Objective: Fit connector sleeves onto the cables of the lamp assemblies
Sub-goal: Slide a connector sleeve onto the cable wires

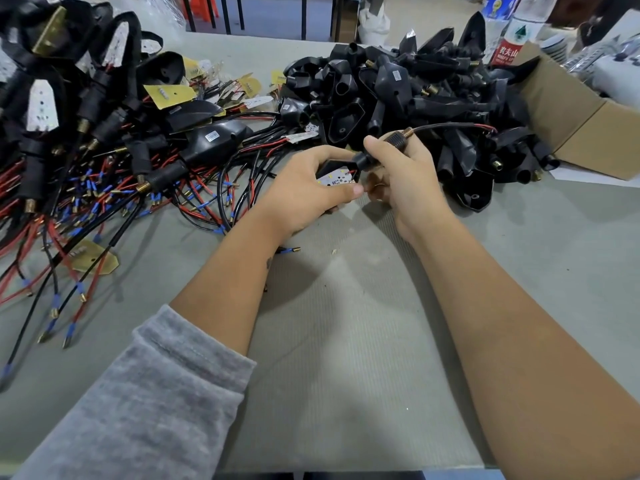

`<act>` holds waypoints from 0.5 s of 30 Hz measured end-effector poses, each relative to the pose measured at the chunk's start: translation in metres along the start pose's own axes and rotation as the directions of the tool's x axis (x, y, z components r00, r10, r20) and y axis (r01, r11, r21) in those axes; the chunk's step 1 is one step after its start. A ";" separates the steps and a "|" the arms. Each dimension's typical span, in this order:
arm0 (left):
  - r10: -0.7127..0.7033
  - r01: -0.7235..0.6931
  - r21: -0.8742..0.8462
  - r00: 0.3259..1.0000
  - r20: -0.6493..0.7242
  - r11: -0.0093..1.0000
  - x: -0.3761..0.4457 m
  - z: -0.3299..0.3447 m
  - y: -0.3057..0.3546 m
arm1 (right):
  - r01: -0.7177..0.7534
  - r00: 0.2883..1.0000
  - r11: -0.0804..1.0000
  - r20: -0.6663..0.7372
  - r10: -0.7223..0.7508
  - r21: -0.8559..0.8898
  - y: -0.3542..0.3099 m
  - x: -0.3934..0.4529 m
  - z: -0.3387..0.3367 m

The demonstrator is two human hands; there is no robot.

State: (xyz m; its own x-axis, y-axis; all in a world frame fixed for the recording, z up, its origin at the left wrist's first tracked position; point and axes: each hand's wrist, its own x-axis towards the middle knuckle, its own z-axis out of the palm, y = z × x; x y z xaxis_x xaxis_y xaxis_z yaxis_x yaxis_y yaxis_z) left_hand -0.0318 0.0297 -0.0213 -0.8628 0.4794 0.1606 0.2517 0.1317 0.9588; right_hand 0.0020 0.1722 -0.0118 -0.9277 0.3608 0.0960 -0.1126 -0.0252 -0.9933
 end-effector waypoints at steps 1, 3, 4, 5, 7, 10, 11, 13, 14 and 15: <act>0.007 -0.007 0.001 1.000 -0.011 1.000 0.000 0.000 -0.001 | -0.008 1.000 1.000 0.014 0.008 0.014 0.001 0.000 -0.001; 0.010 -0.011 -0.017 0.999 -0.044 1.000 0.001 0.001 -0.003 | -0.004 1.000 0.999 0.030 0.003 0.036 0.001 0.000 -0.001; 0.011 -0.014 -0.032 0.997 -0.074 0.999 0.001 0.002 -0.004 | 0.006 1.000 0.999 0.026 -0.008 0.047 0.001 0.000 0.000; 0.021 -0.025 -0.033 0.993 -0.119 0.999 0.001 0.002 -0.004 | 0.019 1.000 0.998 0.012 -0.020 0.057 0.001 0.001 0.000; 0.056 -0.053 0.020 0.972 -0.227 0.998 0.001 0.002 -0.004 | 0.051 0.998 0.995 -0.040 -0.047 0.084 0.001 0.001 0.002; 0.085 -0.051 0.104 0.932 -0.352 0.993 0.004 0.000 -0.006 | 0.091 0.989 0.989 -0.126 -0.076 0.121 0.002 0.002 0.004; 0.084 -0.039 0.124 0.920 -0.383 0.992 0.005 -0.001 -0.007 | 0.099 0.986 0.986 -0.145 -0.079 0.132 0.002 0.002 0.005; 0.069 0.002 0.161 0.898 -0.434 0.987 0.006 -0.002 -0.008 | 0.111 0.982 0.983 -0.171 -0.085 0.147 0.003 0.002 0.006; 0.063 0.025 0.185 0.889 -0.454 0.982 0.006 -0.002 -0.008 | 0.117 0.979 0.981 -0.182 -0.088 0.153 0.003 0.002 0.006; 0.056 0.050 0.211 0.882 -0.468 0.976 0.006 -0.003 -0.009 | 0.122 0.977 0.979 -0.192 -0.089 0.162 0.003 0.002 0.006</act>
State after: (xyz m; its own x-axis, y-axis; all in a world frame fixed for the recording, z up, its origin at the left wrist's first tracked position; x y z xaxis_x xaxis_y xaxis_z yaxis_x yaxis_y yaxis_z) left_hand -0.0401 0.0285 -0.0278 -0.9520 0.0244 0.3051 0.2953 0.3360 0.8944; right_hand -0.0025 0.1669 -0.0141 -0.8280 0.5341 0.1704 -0.2806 -0.1317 -0.9508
